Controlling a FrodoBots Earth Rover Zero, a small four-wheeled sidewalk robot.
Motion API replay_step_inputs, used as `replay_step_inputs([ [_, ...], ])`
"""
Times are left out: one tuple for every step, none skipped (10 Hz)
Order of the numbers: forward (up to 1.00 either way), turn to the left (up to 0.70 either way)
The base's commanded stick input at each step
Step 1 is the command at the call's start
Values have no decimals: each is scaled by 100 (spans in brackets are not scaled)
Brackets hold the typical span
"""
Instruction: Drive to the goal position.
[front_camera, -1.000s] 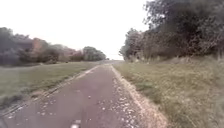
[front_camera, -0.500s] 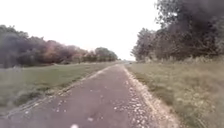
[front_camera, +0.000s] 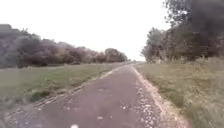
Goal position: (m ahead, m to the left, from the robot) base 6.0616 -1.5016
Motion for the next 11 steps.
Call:
replay_step_inputs([
  [70, 0],
  [70, 0],
  [70, 0],
  [70, 0],
  [70, -4],
  [70, -7],
  [70, -14],
  [70, -14],
  [70, -2],
  [70, -1],
  [70, -1],
])
